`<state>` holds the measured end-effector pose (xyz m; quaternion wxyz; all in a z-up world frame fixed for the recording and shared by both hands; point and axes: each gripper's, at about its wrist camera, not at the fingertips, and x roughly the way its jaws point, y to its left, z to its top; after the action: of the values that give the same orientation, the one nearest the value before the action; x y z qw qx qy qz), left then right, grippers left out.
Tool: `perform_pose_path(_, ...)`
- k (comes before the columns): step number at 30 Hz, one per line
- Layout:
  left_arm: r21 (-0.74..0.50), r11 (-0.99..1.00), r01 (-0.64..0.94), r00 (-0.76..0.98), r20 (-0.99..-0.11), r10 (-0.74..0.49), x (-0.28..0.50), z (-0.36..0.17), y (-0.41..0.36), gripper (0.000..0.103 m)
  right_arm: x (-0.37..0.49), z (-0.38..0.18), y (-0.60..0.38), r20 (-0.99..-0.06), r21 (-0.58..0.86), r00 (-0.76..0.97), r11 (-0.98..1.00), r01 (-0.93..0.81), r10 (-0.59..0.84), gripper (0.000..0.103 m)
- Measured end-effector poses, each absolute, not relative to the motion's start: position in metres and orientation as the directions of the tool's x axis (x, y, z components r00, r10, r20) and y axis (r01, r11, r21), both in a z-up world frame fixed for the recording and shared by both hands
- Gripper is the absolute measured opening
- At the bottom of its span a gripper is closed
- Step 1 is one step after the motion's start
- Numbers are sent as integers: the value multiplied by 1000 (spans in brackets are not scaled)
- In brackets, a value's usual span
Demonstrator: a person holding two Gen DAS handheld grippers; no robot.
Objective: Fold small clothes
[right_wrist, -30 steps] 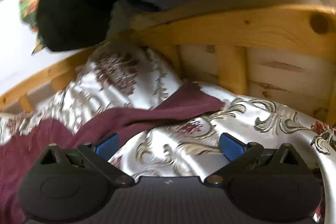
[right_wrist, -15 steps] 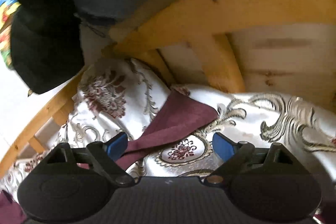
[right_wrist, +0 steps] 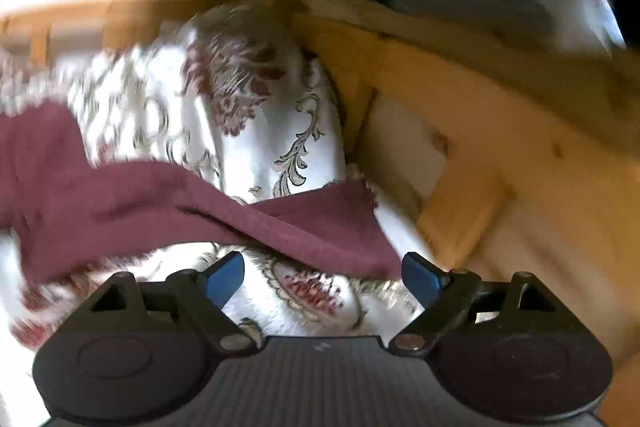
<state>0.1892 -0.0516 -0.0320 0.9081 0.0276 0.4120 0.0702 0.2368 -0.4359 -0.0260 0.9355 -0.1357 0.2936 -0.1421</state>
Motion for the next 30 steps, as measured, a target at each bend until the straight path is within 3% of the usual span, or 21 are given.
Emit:
perform_pose_path(2,114,988,-104,658,-737,154,187,-29,-50,102,244,-28,-431,-477,-405,797,897,175,-371,80)
perform_pose_path(3,118,988,-104,662,-733,157,186,-28,-50,102,246,-29,-430,-474,-426,799,890,161,-372,70)
perform_pose_path(6,133,986,-106,670,-723,169,183,-23,-48,102,248,-29,-429,-504,-420,792,899,123,-344,4)
perform_pose_path(11,109,988,-110,691,-706,154,172,-15,-44,102,218,5,-424,-475,-362,840,928,86,-263,3)
perform_pose_path(14,83,990,-109,708,-693,137,166,-9,-40,102,197,37,-428,-523,-277,835,961,22,-170,3)
perform_pose_path(20,35,993,-108,743,-661,105,155,1,-28,102,185,84,-450,-693,171,697,981,-88,183,3)
perform_pose_path(30,-30,989,-143,766,-637,91,134,13,5,102,209,131,-340,-583,518,592,816,-256,556,3)
